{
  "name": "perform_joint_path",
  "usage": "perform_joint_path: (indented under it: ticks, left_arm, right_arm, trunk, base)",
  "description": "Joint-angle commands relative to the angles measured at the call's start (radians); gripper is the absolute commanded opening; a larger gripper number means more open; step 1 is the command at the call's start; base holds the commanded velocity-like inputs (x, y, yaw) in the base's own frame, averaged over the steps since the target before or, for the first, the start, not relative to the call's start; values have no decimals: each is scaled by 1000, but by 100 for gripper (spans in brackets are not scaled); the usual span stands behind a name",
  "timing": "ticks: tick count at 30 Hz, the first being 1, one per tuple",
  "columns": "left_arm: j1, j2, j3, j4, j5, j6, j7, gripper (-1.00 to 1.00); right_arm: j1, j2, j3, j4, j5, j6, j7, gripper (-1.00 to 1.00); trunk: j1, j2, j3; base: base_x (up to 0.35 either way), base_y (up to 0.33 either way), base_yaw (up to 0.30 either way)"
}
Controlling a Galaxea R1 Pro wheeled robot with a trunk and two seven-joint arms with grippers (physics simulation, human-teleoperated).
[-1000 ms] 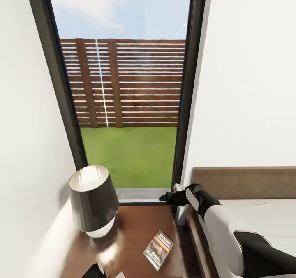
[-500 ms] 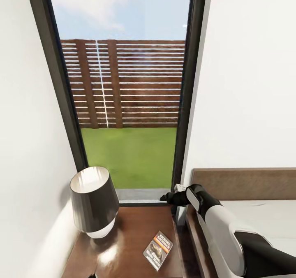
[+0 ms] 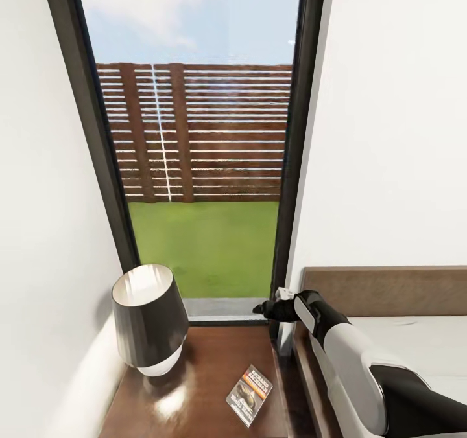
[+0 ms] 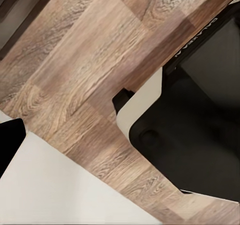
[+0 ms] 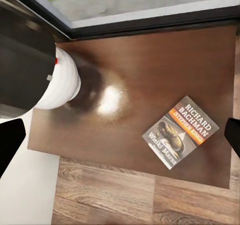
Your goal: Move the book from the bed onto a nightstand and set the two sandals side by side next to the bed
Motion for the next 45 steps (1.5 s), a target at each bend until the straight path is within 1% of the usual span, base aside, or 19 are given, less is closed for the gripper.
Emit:
perform_joint_path:
  ticks: [1, 5, 12, 16, 18, 22, 23, 27, 28, 32, 33, 36, 39, 44, 45]
  left_arm:
    - [0, 0, -1, 3, -10, 3, 4, 100]
    - [0, 0, 0, 24, -8, -6, 37, 100]
    - [0, -2, 2, 67, -5, -26, 68, 100]
    - [0, -3, 3, 94, -3, -34, 111, 100]
    - [0, -4, 3, 102, -3, -38, 122, 100]
    - [0, -8, 5, 132, -2, -65, 167, 100]
    - [0, -8, 5, 132, -2, -65, 167, 100]
    - [0, -10, 6, 155, -2, -107, 199, 100]
    - [0, -10, 6, 155, -2, -107, 199, 100]
    - [7, -10, 12, 185, 0, -158, 227, 100]
    - [7, -10, 12, 185, 0, -158, 227, 100]
    - [16, -8, 29, 197, 14, -202, 254, 100]
    - [25, -7, 43, 204, 41, -246, 277, 100]
    - [32, -5, 55, 209, 92, -307, 296, 100]
    - [32, -5, 55, 209, 92, -307, 296, 100]
  right_arm:
    - [-1, 0, -5, -1, -3, 5, 0, 100]
    - [-1, -1, -6, -2, -3, 2, 0, 100]
    - [-1, -2, -5, -1, -3, 0, 0, 100]
    - [-1, -2, -4, -1, -3, -1, -3, 100]
    - [-1, -2, -4, -1, -3, -1, -5, 100]
    - [-1, -2, -5, -1, -3, -2, -9, 100]
    - [-1, -2, -5, -1, -3, -2, -9, 100]
    - [-1, -2, -5, -1, -3, -2, -11, 100]
    - [-1, -2, -5, -1, -3, -2, -11, 100]
    - [-1, -2, -5, -1, -3, -2, -12, 100]
    - [-1, -2, -5, -1, -3, -2, -12, 100]
    - [-1, -2, -4, -1, -3, -2, -12, 100]
    - [-1, -1, -5, -1, -3, -2, -12, 100]
    - [-1, -1, -5, -1, -3, -2, -12, 100]
    - [-1, -1, -5, -1, -3, -2, -12, 100]
  trunk:
    - [-4, 6, 2]
    - [-19, 34, 14]
    - [-46, 83, 36]
    - [-61, 111, 49]
    - [-69, 125, 55]
    - [-84, 153, 67]
    - [-88, 160, 70]
    - [-103, 188, 83]
    - [-107, 195, 86]
    - [-122, 223, 99]
    - [-126, 230, 102]
    - [-138, 251, 111]
    - [-149, 272, 121]
    - [-168, 307, 136]
    - [-168, 307, 136]
  base:
    - [0, 0, 0]
    - [0, 0, 0]
    - [0, 0, 0]
    - [0, 0, 0]
    - [0, 0, 0]
    - [0, 0, 0]
    - [0, 0, 0]
    - [0, 0, 0]
    - [0, 0, 0]
    - [0, 0, 0]
    - [0, 0, 0]
    - [0, 0, 0]
    - [0, 0, 0]
    - [0, 0, 0]
    - [0, 0, 0]
